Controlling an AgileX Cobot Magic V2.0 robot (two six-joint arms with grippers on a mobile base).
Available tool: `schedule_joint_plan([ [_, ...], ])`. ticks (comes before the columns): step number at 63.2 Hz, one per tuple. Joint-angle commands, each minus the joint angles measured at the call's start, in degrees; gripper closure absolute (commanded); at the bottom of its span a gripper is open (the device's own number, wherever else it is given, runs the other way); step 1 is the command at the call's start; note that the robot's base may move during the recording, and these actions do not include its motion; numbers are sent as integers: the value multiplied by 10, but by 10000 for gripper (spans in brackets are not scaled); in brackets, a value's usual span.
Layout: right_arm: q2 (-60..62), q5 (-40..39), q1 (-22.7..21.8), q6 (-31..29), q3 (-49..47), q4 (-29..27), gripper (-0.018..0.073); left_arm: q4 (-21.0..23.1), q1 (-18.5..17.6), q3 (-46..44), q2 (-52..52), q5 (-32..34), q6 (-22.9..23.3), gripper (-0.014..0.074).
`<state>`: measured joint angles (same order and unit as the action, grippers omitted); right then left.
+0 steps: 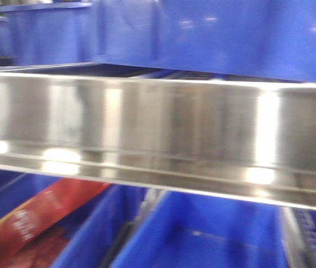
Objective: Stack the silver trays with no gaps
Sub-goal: 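Hold the lifted silver tray with both grippers and back away, then carry the silver tray in both grippers while driving past the bins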
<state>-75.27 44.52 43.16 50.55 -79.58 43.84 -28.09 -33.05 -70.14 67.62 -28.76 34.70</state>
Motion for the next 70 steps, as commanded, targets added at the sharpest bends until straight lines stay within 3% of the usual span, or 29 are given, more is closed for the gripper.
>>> schedule_joint_plan([
  [1, 0, -77, 8, -5, -9, -9, 637, 4, -9, -7, -3, 62, 1, 614],
  [70, 0, -77, 8, -5, -9, -9, 637, 4, -9, -7, -3, 62, 1, 614],
])
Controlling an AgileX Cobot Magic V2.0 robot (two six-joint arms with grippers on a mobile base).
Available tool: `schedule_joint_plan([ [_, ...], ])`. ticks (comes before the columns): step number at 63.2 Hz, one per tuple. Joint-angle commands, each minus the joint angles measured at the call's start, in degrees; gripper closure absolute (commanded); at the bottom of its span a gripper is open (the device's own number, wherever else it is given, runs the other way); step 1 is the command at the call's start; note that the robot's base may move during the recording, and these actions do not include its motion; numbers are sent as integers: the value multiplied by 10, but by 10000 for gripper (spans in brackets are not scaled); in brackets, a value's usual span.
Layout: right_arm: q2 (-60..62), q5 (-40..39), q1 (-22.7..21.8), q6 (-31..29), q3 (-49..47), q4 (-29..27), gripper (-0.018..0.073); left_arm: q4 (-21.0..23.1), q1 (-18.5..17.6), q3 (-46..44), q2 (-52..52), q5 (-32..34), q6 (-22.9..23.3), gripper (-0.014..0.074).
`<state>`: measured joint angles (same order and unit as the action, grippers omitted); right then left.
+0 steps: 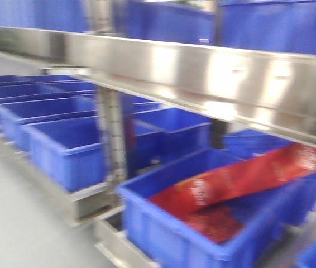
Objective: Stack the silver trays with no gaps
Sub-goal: 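Carry the silver tray in both grippers while driving past the bins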
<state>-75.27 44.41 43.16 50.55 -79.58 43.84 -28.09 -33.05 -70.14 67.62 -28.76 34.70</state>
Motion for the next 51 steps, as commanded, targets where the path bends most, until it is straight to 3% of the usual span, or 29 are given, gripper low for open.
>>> schedule_joint_plan([
  [1, 0, -76, 8, -5, -9, -9, 637, 4, -9, -7, -3, 62, 1, 614],
  [51, 0, -76, 8, -5, -9, -9, 637, 4, -9, -7, -3, 62, 1, 614],
])
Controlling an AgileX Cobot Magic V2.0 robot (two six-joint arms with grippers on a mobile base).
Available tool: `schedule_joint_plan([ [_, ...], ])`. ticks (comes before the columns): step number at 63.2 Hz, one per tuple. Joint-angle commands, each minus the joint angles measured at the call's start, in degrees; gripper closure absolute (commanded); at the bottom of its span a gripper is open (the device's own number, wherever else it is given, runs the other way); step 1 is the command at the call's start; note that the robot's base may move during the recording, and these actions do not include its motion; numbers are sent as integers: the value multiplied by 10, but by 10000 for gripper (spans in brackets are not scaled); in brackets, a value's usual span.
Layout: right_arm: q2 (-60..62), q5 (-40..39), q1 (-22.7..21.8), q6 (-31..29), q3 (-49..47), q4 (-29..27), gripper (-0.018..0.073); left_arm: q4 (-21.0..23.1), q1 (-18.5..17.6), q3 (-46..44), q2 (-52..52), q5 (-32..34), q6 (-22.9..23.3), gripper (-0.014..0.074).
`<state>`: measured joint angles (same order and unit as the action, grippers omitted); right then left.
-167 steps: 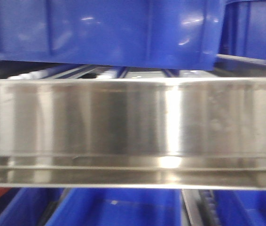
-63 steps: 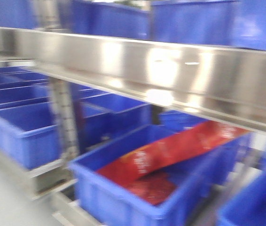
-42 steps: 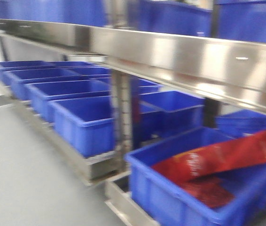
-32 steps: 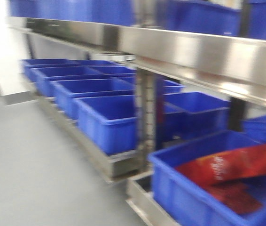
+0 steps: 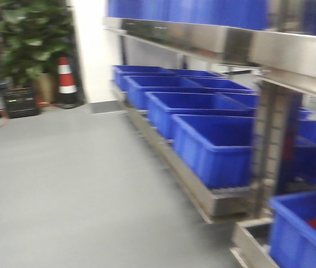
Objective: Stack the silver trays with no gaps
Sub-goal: 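Carry the silver tray in both grippers while driving past the bins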
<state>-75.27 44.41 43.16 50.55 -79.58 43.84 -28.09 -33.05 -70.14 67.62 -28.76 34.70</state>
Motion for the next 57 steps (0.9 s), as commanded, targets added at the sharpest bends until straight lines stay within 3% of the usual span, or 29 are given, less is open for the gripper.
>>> schedule_joint_plan([
  [1, 0, -76, 8, -5, -9, -9, 637, 4, -9, -7, -3, 62, 1, 614],
  [57, 0, -76, 8, -5, -9, -9, 637, 4, -9, -7, -3, 62, 1, 614],
])
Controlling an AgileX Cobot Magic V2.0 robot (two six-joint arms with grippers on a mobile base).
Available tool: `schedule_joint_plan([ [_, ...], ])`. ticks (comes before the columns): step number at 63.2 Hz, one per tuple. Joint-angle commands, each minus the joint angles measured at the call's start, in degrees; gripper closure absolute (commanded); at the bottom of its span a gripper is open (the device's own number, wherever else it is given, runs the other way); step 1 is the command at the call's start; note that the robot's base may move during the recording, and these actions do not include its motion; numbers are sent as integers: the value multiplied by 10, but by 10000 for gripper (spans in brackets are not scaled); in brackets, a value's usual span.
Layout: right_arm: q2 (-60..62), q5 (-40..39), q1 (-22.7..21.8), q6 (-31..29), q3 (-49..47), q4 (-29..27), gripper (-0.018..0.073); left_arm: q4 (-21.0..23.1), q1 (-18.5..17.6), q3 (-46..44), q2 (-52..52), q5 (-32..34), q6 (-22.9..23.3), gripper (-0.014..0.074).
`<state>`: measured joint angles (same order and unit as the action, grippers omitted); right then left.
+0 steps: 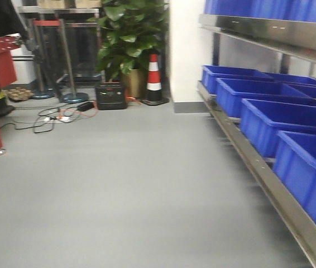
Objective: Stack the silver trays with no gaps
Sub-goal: 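Carry the silver tray in both grippers while driving past the bins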
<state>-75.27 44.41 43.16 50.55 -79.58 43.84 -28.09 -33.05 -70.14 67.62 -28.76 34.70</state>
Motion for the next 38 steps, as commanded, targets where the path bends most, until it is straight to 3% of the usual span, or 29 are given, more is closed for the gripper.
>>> schedule_joint_plan([
  [1, 0, -76, 8, -5, -9, -9, 637, 4, -9, -7, -3, 62, 1, 614],
  [38, 0, -77, 8, -5, -9, -9, 637, 4, -9, -7, -3, 62, 1, 614],
])
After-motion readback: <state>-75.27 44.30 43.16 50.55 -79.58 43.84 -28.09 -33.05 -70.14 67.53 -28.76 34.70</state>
